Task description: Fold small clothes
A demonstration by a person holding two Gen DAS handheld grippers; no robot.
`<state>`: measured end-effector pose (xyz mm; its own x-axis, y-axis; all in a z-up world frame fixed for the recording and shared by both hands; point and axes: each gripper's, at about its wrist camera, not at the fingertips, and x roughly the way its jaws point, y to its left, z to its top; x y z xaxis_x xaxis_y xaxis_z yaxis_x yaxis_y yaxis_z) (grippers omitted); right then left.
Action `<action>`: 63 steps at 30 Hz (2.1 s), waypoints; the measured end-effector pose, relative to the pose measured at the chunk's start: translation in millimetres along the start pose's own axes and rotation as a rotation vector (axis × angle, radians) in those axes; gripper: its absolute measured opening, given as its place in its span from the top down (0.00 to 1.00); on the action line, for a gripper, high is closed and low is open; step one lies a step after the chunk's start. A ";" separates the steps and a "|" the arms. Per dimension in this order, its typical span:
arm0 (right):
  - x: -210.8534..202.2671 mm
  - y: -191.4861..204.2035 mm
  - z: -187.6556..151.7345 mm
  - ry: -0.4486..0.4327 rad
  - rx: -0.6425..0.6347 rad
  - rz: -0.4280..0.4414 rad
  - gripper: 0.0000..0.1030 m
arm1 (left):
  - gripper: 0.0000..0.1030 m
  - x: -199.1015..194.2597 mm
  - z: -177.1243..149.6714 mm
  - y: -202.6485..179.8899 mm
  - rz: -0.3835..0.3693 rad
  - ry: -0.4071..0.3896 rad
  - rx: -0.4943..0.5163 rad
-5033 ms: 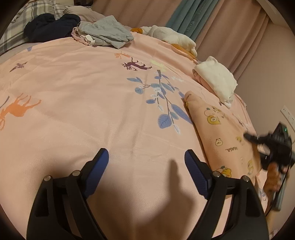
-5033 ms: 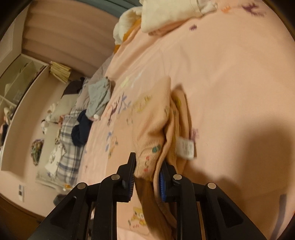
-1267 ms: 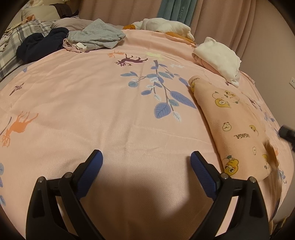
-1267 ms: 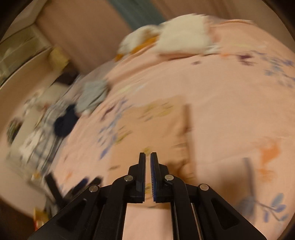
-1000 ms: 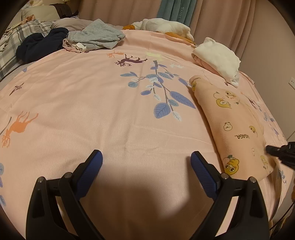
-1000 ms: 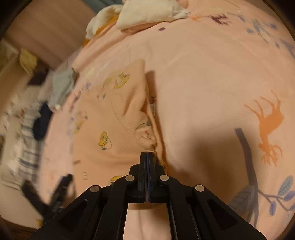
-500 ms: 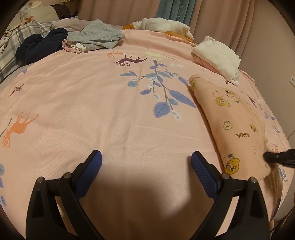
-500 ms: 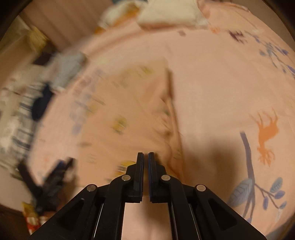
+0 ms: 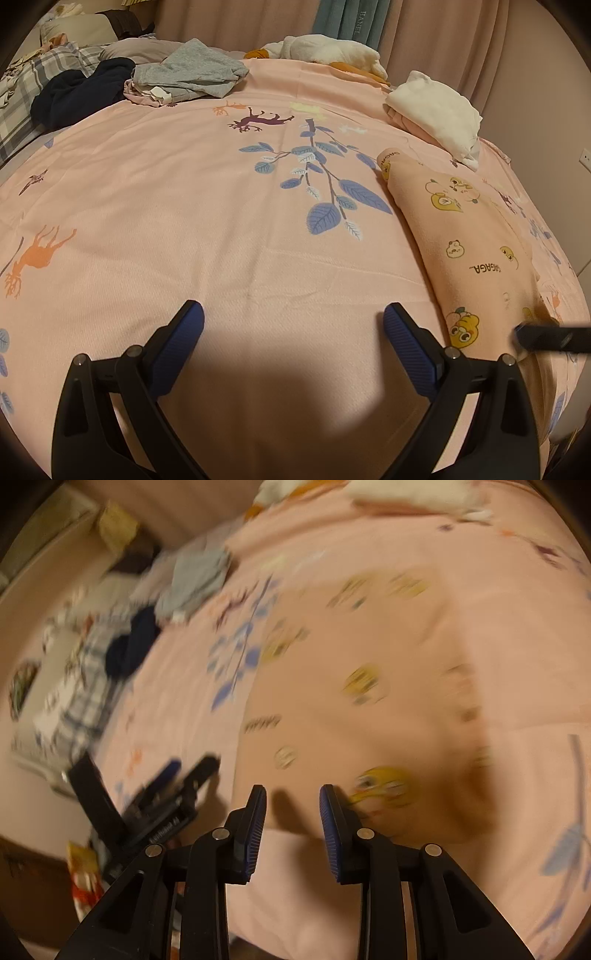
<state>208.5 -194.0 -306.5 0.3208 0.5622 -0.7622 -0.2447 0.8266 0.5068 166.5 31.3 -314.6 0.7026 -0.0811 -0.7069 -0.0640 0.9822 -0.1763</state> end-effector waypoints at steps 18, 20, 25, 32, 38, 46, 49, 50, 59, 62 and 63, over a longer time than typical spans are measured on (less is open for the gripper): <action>-66.6 -50.7 13.6 -0.227 0.147 -0.035 0.18 | 0.03 -4.4 24.6 11.1 -0.283 0.057 -0.233; -66.9 -69.2 24.5 -0.233 0.163 -0.012 0.15 | 0.03 3.4 40.5 0.6 -0.416 0.107 -0.265; -29.5 -123.8 52.1 -0.089 0.319 0.117 0.15 | 0.03 48.2 74.5 -53.2 -0.551 0.255 -0.185; 18.2 -110.9 75.5 -0.064 0.241 0.291 0.30 | 0.30 100.2 84.8 -96.5 -0.561 0.400 -0.203; 11.0 -108.0 71.3 -0.109 0.232 0.244 0.67 | 0.75 77.8 88.3 -107.1 -0.412 0.279 -0.105; -63.7 -37.0 88.1 -0.212 0.049 0.171 0.67 | 0.76 -9.3 136.0 -84.9 -0.471 0.115 -0.052; -80.4 -2.9 95.5 -0.236 -0.002 0.185 0.67 | 0.76 -36.6 153.7 -61.0 -0.471 0.081 -0.080; -84.6 16.2 97.3 -0.247 -0.041 0.182 0.67 | 0.76 -45.5 153.7 -52.5 -0.464 0.063 -0.075; -0.5 73.1 89.9 -0.127 -0.142 0.172 0.67 | 0.75 -5.1 114.7 22.3 -0.323 0.134 -0.133; 50.9 64.3 84.1 -0.036 -0.131 0.130 0.67 | 0.75 26.0 82.2 34.7 -0.250 0.192 -0.128; 67.9 59.6 82.5 0.004 -0.116 0.120 0.67 | 0.73 34.5 72.1 36.1 -0.230 0.215 -0.106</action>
<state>291.2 -104.5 -294.8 0.2796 0.6568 -0.7003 -0.3854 0.7448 0.5447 239.5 76.2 -295.9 0.5420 -0.3438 -0.7668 -0.0020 0.9119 -0.4103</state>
